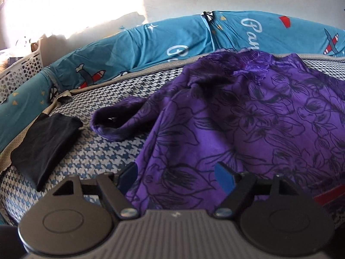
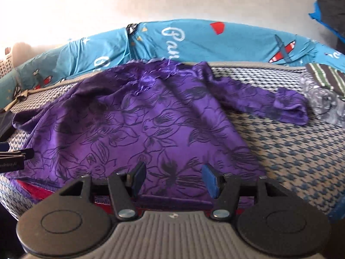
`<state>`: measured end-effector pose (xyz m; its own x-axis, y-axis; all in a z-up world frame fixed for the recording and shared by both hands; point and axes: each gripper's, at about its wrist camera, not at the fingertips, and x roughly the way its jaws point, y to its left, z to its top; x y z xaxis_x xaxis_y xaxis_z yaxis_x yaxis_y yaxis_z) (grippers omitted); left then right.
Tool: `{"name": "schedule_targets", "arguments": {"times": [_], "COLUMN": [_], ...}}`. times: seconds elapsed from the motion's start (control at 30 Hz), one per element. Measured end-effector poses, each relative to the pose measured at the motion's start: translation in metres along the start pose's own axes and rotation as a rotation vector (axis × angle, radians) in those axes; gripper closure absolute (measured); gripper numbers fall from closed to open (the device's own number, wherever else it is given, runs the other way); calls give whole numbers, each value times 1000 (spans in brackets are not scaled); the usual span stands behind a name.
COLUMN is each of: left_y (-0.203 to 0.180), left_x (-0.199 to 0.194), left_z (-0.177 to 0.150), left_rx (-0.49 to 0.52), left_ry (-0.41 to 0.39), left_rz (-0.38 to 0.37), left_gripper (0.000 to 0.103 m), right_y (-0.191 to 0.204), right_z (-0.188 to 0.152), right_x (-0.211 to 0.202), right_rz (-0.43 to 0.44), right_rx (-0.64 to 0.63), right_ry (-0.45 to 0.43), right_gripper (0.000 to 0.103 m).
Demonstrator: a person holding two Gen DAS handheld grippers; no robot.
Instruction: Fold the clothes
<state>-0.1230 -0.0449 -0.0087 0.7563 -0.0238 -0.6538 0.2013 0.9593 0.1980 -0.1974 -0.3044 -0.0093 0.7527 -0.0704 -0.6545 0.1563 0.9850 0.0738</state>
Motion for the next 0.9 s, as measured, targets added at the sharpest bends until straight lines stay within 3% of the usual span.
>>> {"name": "schedule_targets", "arguments": {"times": [0.27,0.4,0.53,0.73,0.9], "left_y": [-14,-18,-20,-27,-32], "left_x": [8,10,7,7,6], "left_z": [-14,-21,-22,-26,-30], "left_rx": [47,59,78,119,141], "left_ry": [98,140,131,146,150], "left_rz": [-81,-106,-122,-127,-136], "left_gripper": [25,24,20,15,14], "right_y": [6,11,10,6,7], "right_z": [-19,-31,-36,-36,-30], "right_x": [21,15,9,-4,-6], "right_rz": [65,87,116,273,263], "right_rx": [-23,-81,-85,-21,22], "right_ry": [157,185,197,207,141], "right_gripper": [46,45,44,44,44]}}
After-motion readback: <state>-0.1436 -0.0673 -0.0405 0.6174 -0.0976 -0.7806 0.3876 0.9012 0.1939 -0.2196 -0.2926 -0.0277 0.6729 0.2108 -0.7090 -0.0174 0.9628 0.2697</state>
